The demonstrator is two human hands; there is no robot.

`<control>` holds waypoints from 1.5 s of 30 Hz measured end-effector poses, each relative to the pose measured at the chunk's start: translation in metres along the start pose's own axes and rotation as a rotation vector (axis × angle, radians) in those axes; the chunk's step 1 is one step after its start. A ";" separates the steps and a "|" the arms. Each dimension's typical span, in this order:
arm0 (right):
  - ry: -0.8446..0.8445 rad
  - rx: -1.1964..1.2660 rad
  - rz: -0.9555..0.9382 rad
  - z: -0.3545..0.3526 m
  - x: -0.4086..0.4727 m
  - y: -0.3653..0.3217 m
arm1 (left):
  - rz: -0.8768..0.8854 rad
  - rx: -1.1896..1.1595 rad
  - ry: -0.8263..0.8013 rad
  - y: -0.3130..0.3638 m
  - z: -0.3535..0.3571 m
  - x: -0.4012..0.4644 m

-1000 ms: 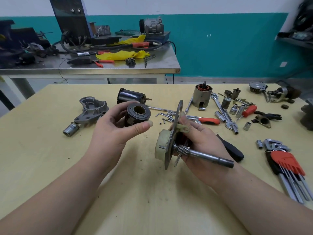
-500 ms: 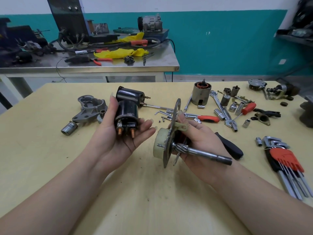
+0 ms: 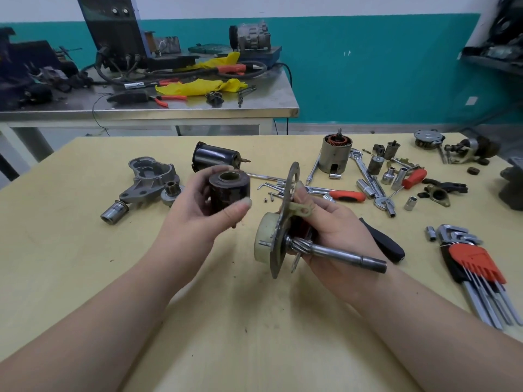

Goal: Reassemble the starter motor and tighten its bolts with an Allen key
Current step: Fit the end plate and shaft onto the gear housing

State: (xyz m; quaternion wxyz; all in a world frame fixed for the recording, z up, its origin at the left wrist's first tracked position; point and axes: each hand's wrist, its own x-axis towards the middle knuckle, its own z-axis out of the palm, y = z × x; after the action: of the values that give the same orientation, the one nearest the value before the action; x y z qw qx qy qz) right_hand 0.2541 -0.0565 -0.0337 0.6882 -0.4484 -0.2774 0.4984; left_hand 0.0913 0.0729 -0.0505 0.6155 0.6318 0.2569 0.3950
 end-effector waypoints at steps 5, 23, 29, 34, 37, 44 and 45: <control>-0.019 -0.046 -0.015 0.003 -0.003 -0.001 | 0.291 0.273 -0.084 0.000 -0.006 -0.003; -0.031 -0.155 -0.009 0.000 -0.002 0.003 | 0.300 0.223 -0.342 0.004 -0.015 0.001; -0.066 -0.286 0.012 -0.002 0.001 0.006 | 0.282 0.158 -0.360 0.008 -0.018 0.000; -0.035 -0.349 0.034 -0.001 0.001 0.012 | 0.313 0.286 -0.309 0.011 -0.012 -0.005; -0.025 -0.336 0.043 0.000 0.001 0.013 | 0.253 0.234 -0.348 0.007 -0.008 -0.008; -0.067 -0.451 0.097 0.004 -0.004 0.007 | 0.134 0.243 -0.247 0.002 0.002 -0.012; -0.065 -0.463 0.093 0.005 -0.005 0.007 | 0.110 0.214 -0.224 0.001 0.003 -0.013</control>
State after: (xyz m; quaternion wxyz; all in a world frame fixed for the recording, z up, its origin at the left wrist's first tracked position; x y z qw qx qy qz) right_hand 0.2454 -0.0585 -0.0373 0.5340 -0.5902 -0.3854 0.4668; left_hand 0.0869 0.0606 -0.0513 0.5467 0.7472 0.1922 0.3255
